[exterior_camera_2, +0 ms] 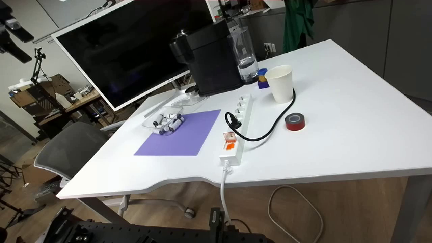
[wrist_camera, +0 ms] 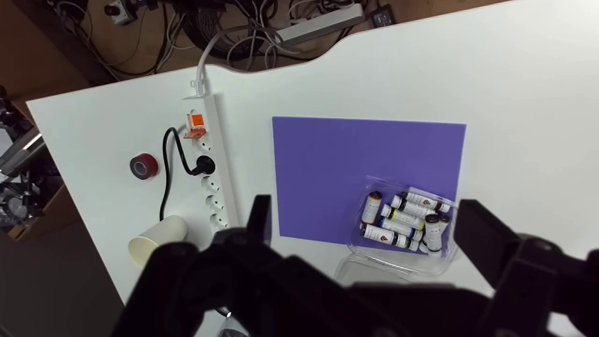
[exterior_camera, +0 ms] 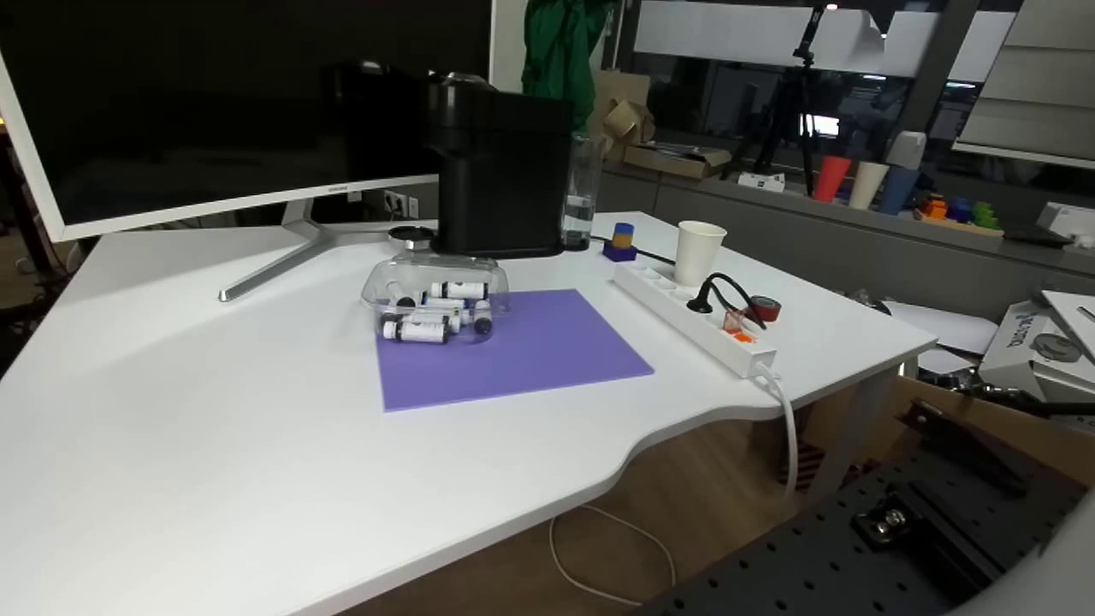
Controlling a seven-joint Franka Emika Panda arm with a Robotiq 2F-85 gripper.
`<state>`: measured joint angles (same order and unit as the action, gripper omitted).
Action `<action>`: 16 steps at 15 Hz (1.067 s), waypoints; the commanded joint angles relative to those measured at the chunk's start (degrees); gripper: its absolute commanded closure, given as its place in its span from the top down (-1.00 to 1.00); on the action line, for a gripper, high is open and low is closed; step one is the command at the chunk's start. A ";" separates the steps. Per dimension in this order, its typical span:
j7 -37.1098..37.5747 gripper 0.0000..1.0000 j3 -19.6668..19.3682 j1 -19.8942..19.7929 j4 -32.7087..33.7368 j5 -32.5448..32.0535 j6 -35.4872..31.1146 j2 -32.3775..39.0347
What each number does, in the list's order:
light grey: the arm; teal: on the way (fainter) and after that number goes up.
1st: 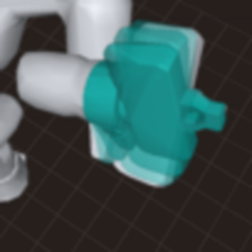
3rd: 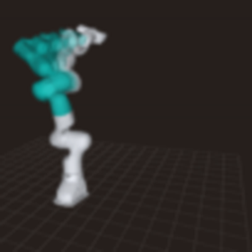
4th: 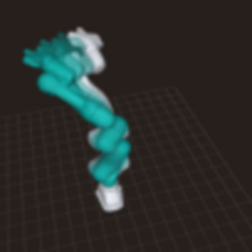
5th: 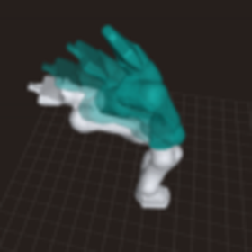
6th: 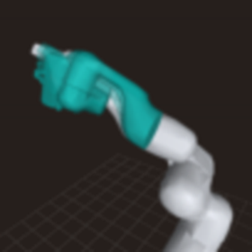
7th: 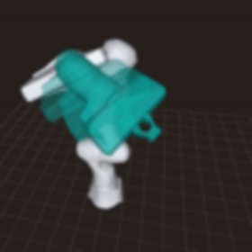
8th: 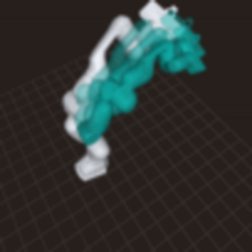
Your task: Take one bottle from the clear bowl and put it on the table
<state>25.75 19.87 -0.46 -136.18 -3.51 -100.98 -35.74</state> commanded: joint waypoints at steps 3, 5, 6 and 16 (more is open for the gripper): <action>-0.90 1.00 -4.66 -0.69 -0.37 -3.13 -8.34 9.51; -2.99 1.00 -6.59 -0.86 -0.53 -4.21 -13.73 15.04; -4.11 1.00 -7.45 -0.87 -0.39 -4.79 -16.58 18.11; -6.85 1.00 -11.29 2.55 1.05 -10.00 -36.27 36.69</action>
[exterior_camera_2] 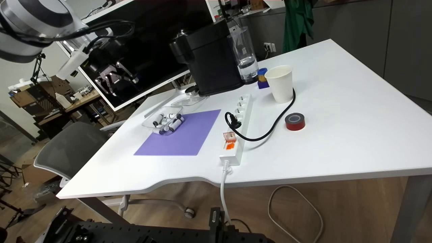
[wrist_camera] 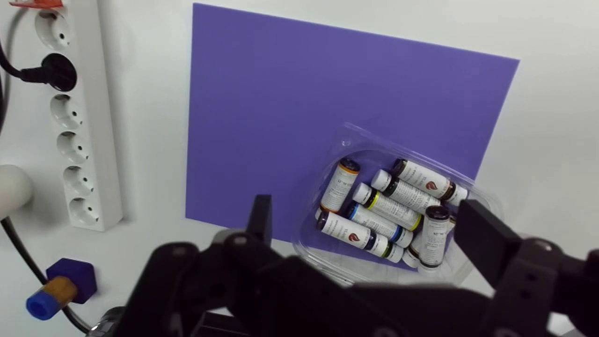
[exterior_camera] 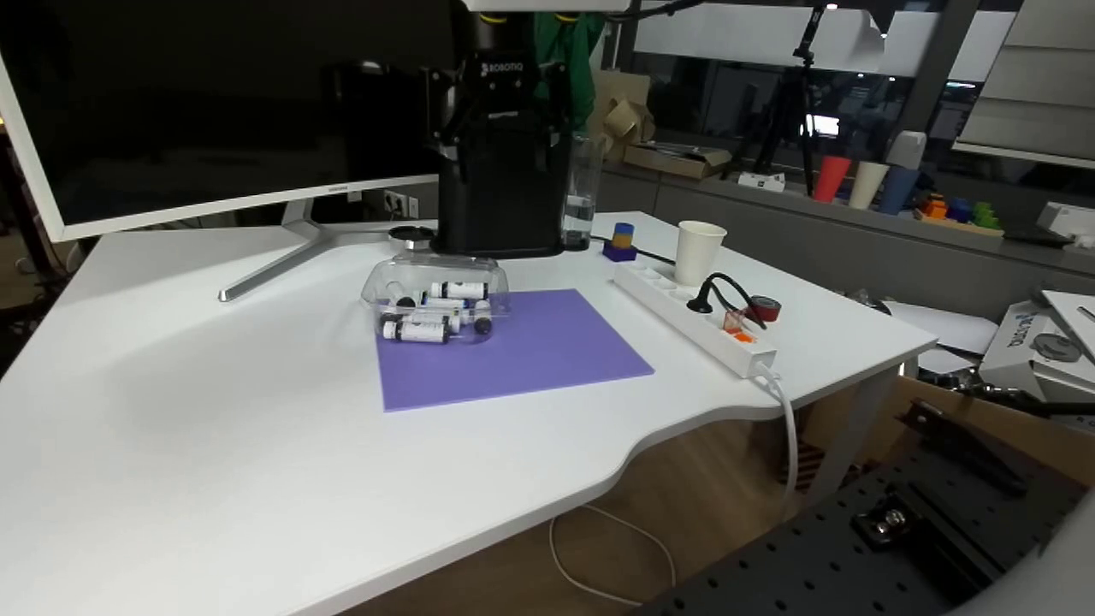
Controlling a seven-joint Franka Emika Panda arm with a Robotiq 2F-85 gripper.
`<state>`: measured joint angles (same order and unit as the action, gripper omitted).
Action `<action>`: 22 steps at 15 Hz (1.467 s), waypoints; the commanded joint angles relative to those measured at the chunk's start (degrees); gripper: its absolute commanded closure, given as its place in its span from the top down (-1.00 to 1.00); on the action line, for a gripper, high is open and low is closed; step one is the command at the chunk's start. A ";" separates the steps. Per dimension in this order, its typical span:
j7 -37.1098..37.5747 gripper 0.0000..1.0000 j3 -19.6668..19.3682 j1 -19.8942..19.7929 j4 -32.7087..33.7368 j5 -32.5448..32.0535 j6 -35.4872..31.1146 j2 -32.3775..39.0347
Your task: Take one bottle from the clear bowl and put it on the table
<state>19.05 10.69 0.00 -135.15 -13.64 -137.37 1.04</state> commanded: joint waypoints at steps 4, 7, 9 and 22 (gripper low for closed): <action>1.13 1.00 -2.45 3.18 0.75 -2.20 -0.36 1.02; 3.00 1.00 -3.55 4.18 3.15 -5.94 -3.11 5.42; 3.69 1.00 -4.68 4.74 4.47 -7.14 -5.50 8.74; -3.50 1.00 -7.69 9.06 16.30 4.67 -13.27 26.51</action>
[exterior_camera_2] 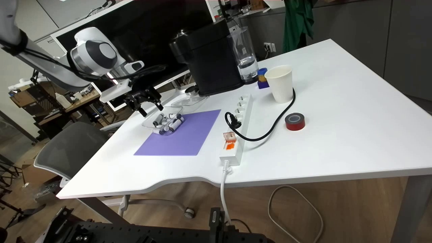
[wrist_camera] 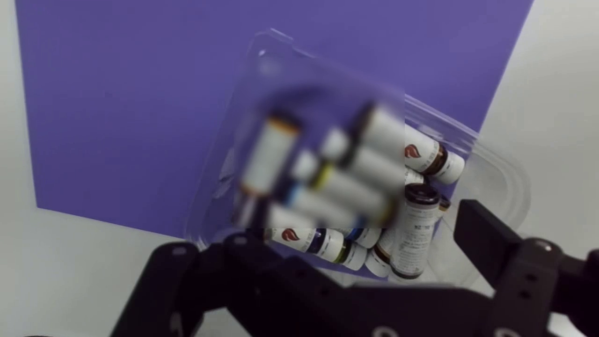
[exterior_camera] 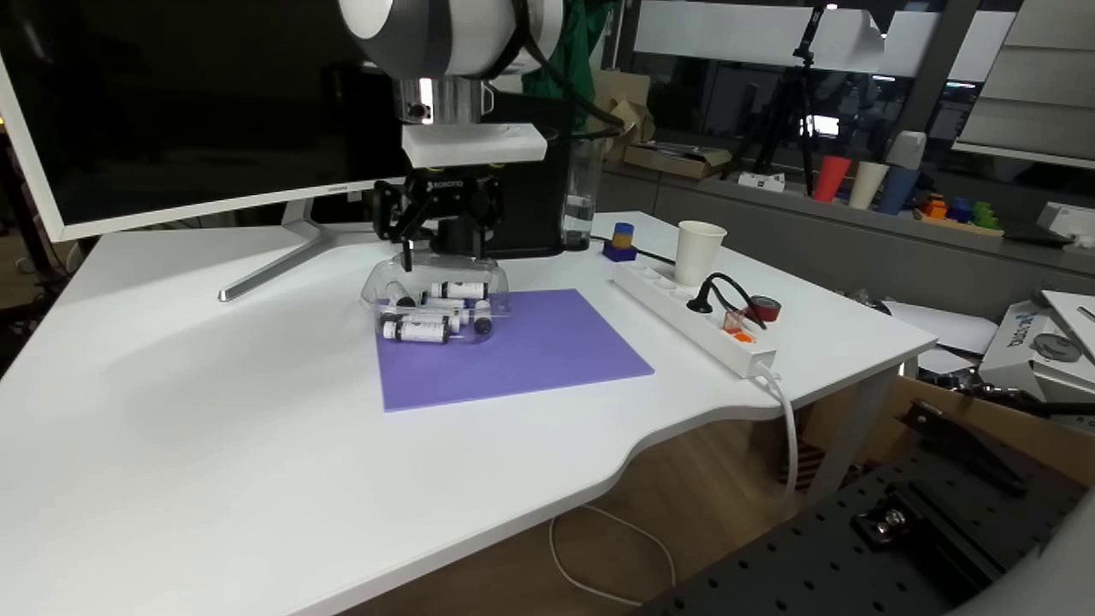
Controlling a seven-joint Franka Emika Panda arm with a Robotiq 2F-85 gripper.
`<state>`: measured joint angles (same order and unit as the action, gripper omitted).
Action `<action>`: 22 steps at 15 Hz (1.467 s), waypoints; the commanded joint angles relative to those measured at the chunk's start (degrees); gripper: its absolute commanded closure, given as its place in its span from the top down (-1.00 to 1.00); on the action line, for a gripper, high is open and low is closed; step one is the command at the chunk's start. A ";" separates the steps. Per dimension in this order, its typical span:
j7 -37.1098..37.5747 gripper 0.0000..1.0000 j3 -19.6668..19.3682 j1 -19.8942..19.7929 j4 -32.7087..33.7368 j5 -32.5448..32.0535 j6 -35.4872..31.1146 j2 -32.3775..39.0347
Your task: Take one bottle from the clear bowl and put it on the table
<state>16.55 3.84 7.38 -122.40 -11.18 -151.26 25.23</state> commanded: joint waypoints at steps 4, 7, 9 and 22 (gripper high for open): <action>-1.87 1.00 -0.57 2.28 5.83 5.12 1.31 4.54; -2.62 1.00 -0.54 2.25 6.76 6.83 1.52 5.72; -3.14 1.00 -0.54 2.06 7.11 7.86 1.69 6.30; -4.29 1.00 -1.86 2.18 11.52 9.45 2.79 12.21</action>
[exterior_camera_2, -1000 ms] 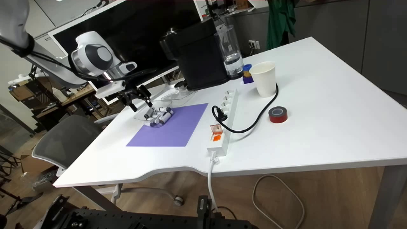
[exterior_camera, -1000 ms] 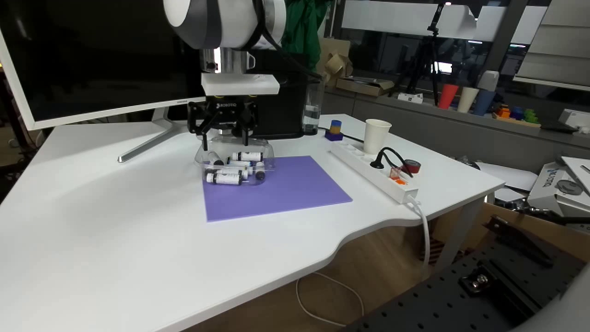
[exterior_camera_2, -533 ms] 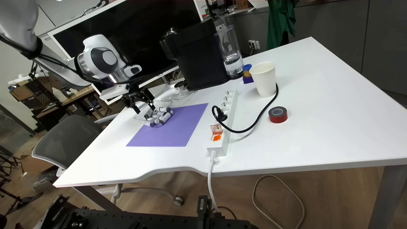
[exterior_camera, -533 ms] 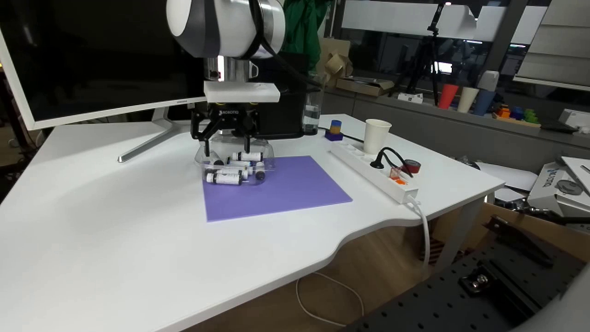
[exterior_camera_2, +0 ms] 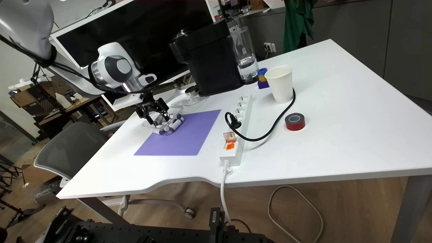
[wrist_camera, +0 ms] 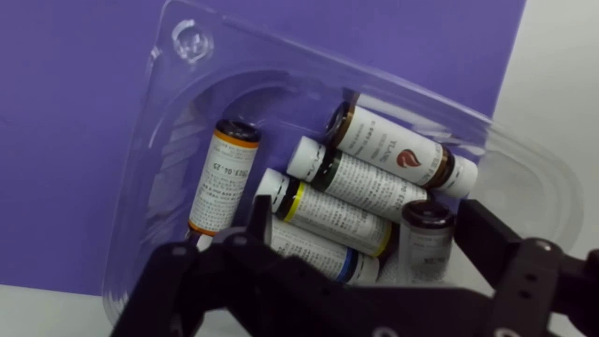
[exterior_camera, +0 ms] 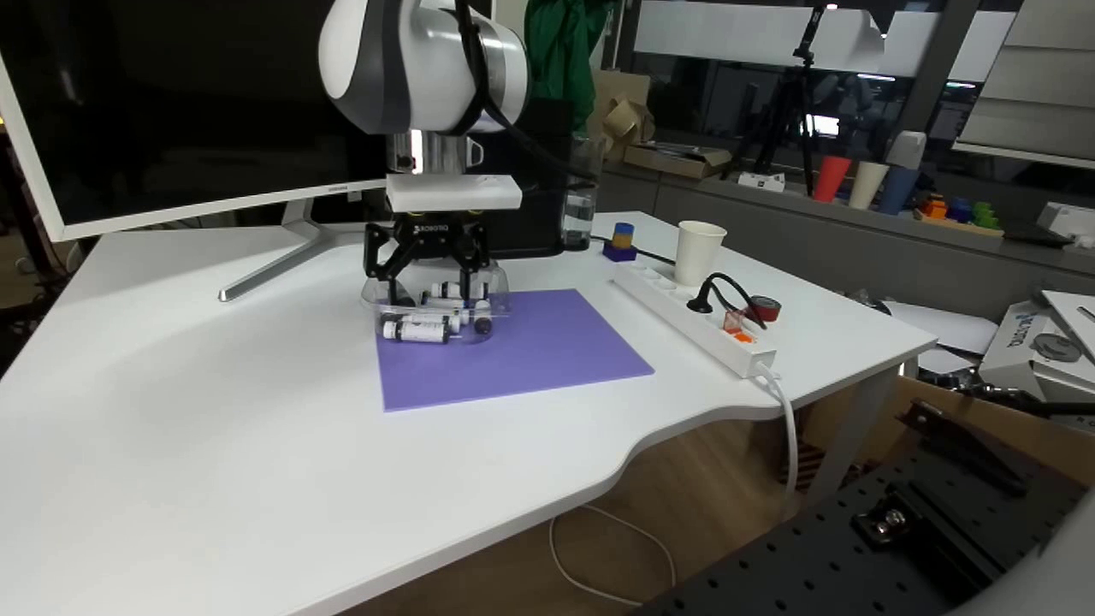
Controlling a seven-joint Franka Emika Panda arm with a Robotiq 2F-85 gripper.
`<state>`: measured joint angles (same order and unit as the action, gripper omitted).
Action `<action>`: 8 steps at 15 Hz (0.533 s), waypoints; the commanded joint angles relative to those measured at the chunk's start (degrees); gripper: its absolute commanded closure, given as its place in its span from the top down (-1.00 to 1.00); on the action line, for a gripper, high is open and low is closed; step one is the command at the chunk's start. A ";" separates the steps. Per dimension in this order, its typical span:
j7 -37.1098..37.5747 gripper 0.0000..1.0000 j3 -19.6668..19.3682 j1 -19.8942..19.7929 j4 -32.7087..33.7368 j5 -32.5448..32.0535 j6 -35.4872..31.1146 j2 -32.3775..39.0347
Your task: Take one bottle from the clear bowl and put it on the table
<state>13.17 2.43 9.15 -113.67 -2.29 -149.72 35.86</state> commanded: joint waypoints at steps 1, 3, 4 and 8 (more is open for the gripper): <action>-1.01 1.00 -0.52 0.52 3.17 0.43 1.17 1.90; -1.46 0.46 -0.53 0.61 3.84 0.29 1.16 2.37; -1.68 0.34 -0.52 0.64 4.07 0.27 1.12 2.53; -2.81 -0.26 -0.31 0.54 4.03 0.18 0.84 1.90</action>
<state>11.47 2.45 9.36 -110.94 -2.31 -149.73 37.83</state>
